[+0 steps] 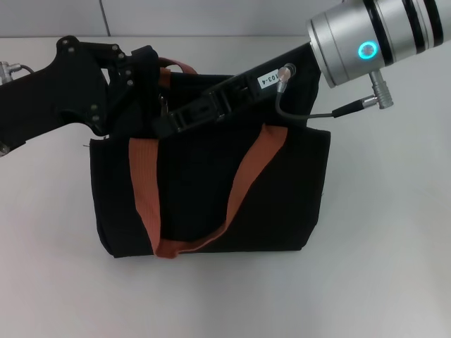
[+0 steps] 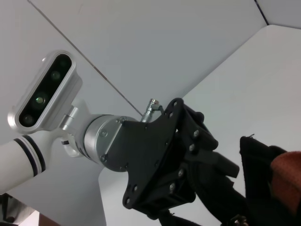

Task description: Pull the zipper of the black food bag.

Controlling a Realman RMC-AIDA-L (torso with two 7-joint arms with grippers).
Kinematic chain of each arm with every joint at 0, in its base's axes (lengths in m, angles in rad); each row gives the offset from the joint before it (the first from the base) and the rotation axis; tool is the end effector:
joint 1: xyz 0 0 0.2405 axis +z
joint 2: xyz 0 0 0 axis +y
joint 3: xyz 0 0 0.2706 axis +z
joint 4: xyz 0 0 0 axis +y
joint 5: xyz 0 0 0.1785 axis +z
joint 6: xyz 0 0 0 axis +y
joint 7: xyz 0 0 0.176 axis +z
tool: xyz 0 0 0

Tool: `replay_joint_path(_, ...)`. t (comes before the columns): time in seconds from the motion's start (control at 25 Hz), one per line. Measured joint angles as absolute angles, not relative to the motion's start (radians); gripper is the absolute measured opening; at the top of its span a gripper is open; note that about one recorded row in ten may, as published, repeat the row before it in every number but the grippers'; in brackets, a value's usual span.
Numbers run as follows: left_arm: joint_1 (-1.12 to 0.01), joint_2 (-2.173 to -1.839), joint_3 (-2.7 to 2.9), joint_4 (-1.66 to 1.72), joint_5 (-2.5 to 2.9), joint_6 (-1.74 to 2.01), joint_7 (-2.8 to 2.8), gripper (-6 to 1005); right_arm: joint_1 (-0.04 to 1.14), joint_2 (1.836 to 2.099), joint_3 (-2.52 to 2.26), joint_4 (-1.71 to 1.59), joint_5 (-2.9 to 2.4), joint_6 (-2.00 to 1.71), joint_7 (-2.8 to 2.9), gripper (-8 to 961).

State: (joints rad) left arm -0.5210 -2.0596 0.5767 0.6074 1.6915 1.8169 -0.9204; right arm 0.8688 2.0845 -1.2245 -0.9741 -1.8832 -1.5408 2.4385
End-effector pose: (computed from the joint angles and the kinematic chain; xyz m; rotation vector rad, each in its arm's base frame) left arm -0.1974 0.3151 0.0189 -2.4575 0.0767 -1.1280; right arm 0.0678 0.3453 -0.0664 2.7928 -0.9985 -0.3825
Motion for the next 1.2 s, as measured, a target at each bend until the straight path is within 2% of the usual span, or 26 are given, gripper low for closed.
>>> replay_joint_path(0.92,-0.525,-2.062,0.577,0.608,1.692,1.816,-0.920,23,0.853,2.083,-1.217,-0.943,-1.845,-1.516,2.422,409)
replay_joint_path(1.2,-0.524,-2.063,0.578,0.607,1.692,1.816,-0.919,24,0.871,2.085,-1.222,-0.892,-1.845,-1.474,2.389,277)
